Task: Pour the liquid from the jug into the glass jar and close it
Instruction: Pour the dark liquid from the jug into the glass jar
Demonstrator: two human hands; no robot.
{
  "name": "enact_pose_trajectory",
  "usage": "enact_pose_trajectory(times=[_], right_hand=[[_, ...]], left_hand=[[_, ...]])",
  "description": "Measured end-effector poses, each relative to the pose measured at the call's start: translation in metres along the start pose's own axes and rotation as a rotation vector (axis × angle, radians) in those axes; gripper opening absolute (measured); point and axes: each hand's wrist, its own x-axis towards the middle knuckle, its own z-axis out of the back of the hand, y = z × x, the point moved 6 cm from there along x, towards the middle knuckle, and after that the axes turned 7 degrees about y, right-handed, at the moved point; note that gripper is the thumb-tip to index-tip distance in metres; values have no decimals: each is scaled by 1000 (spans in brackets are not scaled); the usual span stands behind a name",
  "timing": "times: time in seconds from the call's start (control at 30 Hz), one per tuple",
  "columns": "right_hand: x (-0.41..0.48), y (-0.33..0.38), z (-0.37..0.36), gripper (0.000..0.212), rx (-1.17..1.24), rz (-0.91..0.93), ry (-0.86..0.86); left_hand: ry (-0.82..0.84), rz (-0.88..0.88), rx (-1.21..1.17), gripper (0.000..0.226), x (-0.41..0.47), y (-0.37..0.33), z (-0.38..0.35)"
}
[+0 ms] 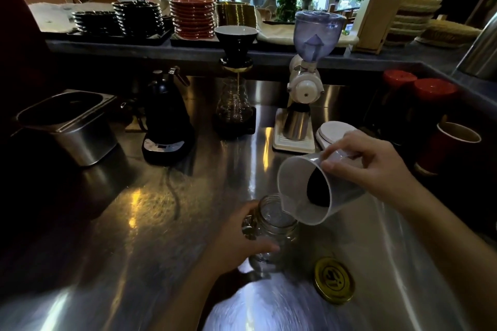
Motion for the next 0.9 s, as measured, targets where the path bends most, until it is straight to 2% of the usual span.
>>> enact_pose_trajectory(times=[0.17,0.33,0.6,0.9], right_hand=[[14,16,-6,20,-127,84,90],[20,27,-11,33,-216,133,153],[26,40,-22,42,-370,248,262],[32,47,-28,39,-410,308,294]], left_hand=[[8,-6,20,71,1,-1,0],[8,-2,3,74,0,-1,0],[14,44,28,77,-1,2,-1],[10,76,43,78,-3,3,0]])
